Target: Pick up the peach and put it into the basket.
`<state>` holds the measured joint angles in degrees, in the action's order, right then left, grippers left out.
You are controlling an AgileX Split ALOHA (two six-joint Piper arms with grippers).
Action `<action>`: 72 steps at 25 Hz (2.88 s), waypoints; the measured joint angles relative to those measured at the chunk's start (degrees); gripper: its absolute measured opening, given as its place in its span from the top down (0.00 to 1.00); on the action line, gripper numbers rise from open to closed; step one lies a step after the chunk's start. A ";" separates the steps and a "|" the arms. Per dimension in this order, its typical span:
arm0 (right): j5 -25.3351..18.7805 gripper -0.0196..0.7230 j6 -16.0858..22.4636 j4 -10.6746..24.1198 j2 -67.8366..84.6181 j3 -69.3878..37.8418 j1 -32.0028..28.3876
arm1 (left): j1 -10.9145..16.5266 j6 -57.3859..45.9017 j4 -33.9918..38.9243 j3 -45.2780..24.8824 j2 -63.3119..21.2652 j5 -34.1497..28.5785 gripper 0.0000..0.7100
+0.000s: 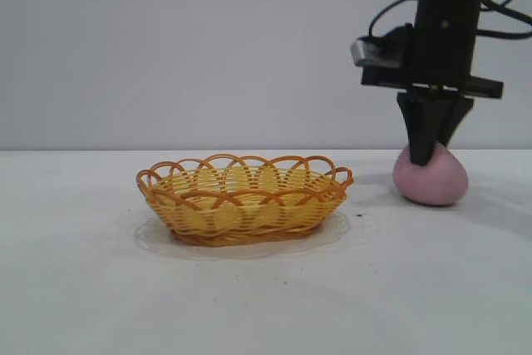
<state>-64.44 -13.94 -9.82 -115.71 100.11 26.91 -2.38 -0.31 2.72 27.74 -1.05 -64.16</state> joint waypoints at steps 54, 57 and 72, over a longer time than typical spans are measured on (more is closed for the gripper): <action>21.60 0.58 7.20 -3.52 16.09 -28.90 -24.94 | 1.69 0.00 0.00 0.00 0.00 0.00 0.44; 24.90 0.58 6.63 -3.09 27.21 -37.24 -24.94 | 1.69 0.00 0.00 0.00 0.00 0.00 0.44; 9.72 0.58 5.62 1.66 83.65 -68.78 -24.94 | 1.69 0.00 0.00 0.00 0.00 0.00 0.44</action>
<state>-54.71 -8.32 -8.16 -32.06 31.32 1.97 -0.69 -0.31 2.72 27.74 -1.05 -64.16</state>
